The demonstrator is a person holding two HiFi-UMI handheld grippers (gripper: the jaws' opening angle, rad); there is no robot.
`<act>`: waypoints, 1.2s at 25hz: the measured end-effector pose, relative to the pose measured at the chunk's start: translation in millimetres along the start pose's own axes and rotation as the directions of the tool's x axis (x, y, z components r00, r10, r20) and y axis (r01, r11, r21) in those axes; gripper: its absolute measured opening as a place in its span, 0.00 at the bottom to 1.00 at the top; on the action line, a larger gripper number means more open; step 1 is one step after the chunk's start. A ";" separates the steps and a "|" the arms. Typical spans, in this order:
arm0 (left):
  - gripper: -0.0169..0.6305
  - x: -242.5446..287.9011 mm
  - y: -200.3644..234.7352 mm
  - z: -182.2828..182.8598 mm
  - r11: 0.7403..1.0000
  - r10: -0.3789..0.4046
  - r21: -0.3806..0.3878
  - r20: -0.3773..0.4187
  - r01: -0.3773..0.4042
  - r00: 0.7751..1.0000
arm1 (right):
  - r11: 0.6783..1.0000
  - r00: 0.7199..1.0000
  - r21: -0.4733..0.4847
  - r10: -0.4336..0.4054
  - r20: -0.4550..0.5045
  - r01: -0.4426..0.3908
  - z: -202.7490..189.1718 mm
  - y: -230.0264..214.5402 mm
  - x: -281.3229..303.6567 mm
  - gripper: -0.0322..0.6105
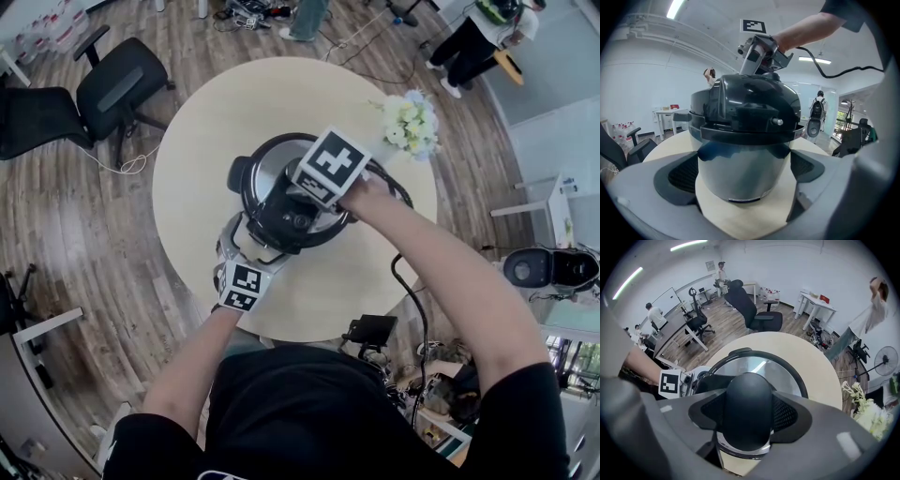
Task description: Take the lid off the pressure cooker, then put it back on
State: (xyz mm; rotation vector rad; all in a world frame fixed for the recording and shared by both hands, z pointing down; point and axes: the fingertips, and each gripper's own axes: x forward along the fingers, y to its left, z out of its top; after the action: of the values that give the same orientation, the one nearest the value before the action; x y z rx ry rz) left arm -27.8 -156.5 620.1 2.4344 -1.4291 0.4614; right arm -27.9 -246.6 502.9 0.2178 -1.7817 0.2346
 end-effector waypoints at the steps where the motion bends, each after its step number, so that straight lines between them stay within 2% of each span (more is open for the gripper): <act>1: 0.94 0.3 0.0 0.1 1.000 0.000 0.000 0.001 0.000 1.000 | 1.000 1.000 -0.010 0.004 0.000 -0.004 -0.2 0.0 0.0 0.50; 13: 0.94 -1.2 1.1 0.3 1.000 -0.007 0.006 -0.001 0.007 1.000 | 0.979 0.998 -0.198 0.039 -0.051 -0.048 -2.7 7.2 -0.8 0.51; 19: 0.94 -1.2 -1.3 1.1 1.000 -0.009 0.009 -0.002 0.009 1.000 | 0.926 0.994 -0.367 0.054 -0.096 -0.085 -7.3 12.5 -2.3 0.51; 22: 0.94 0.2 -0.6 0.7 1.000 -0.008 0.009 -0.007 0.008 1.000 | 0.918 0.994 -0.386 0.060 -0.094 -0.092 -6.9 12.0 -2.1 0.51; 30: 0.94 2.6 3.2 -0.4 1.000 -0.009 0.006 -0.015 0.009 1.000 | 0.926 0.994 -0.368 0.061 -0.088 -0.089 -3.5 9.3 0.6 0.51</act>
State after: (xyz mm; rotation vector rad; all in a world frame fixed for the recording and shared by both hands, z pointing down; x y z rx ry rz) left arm -29.5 -159.9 621.8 2.4362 -1.4123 0.4822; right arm -27.3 -236.7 503.8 -0.1308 -1.7249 -0.0435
